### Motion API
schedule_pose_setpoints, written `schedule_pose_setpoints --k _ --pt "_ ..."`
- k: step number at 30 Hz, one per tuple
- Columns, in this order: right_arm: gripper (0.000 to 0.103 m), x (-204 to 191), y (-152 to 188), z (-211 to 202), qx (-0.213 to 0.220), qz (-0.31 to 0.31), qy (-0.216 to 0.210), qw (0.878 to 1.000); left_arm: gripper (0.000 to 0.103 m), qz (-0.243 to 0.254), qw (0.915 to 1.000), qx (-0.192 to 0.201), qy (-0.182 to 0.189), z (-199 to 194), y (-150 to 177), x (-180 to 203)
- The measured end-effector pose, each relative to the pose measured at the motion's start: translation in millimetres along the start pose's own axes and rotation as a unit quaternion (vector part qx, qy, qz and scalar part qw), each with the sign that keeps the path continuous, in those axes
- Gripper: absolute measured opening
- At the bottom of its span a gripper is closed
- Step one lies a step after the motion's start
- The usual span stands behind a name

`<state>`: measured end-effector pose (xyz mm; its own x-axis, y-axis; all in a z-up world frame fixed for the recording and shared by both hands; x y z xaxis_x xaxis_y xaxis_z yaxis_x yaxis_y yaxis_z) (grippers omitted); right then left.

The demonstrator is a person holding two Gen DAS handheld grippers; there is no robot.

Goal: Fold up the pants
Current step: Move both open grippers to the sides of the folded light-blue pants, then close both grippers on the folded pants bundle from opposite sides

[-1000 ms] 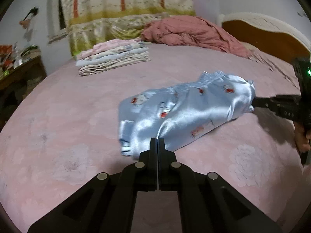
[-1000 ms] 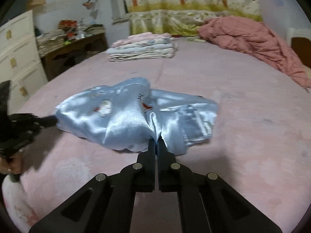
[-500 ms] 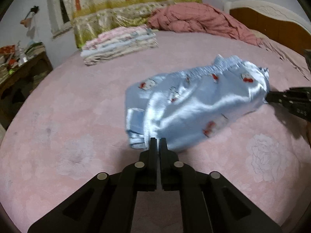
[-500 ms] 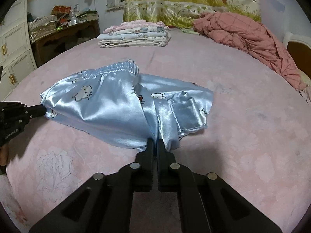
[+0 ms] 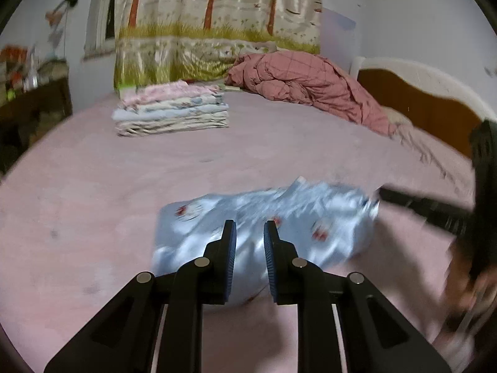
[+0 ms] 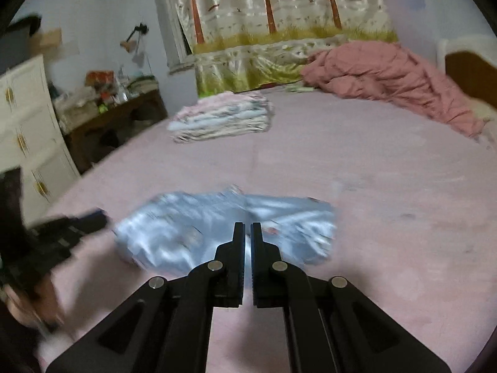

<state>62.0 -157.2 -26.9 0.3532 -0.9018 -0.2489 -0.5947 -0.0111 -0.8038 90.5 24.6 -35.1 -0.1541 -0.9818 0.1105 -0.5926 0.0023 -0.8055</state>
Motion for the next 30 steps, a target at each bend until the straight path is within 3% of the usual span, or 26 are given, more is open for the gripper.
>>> schedule_pose_setpoints --k 3,9,12,15,22,24,26,28,30 --pt "0.001 -20 -4 31 -0.027 0.025 -0.039 0.999 0.017 -0.014 0.9995 -0.028 0.001 33 -2 8" --pt "0.001 10 39 97 -0.112 0.048 0.008 0.993 0.016 -0.021 0.9924 -0.115 -0.039 96 46 -6" --pt "0.001 20 52 108 -0.134 0.078 -0.019 0.988 0.017 -0.012 0.9930 -0.110 -0.042 96 46 -5" --pt "0.001 18 53 107 -0.131 0.065 -0.012 0.989 0.017 -0.007 0.9937 -0.100 -0.051 90 46 -4" --pt "0.002 5 42 68 -0.088 0.046 -0.004 0.995 0.016 -0.007 0.9971 -0.032 -0.068 40 34 3" --pt "0.010 5 38 53 -0.077 0.057 -0.002 0.995 0.018 -0.018 0.9970 -0.021 -0.073 24 36 4" --pt "0.033 4 37 37 -0.070 0.085 -0.010 0.994 0.026 -0.044 0.9956 -0.033 -0.076 13 46 1" --pt "0.049 5 43 26 -0.073 0.112 -0.019 0.991 0.035 -0.076 0.9930 -0.053 -0.075 6 60 -5" --pt "0.052 7 60 17 -0.091 0.146 -0.029 0.985 0.035 -0.092 0.9901 -0.073 -0.076 0 72 -6"
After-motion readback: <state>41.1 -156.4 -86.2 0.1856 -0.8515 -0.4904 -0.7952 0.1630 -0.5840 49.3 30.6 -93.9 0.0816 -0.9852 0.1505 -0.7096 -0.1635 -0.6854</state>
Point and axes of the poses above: each gripper's, at about its wrist camera, not at the fingertips, and z roughly the way its jaws point, x to its right, y to its underside, the point moved 10 cm from there along z, roughly the way its jaws point, and after that the axes turned 4 degrees about -y, right-handed, at the moved point
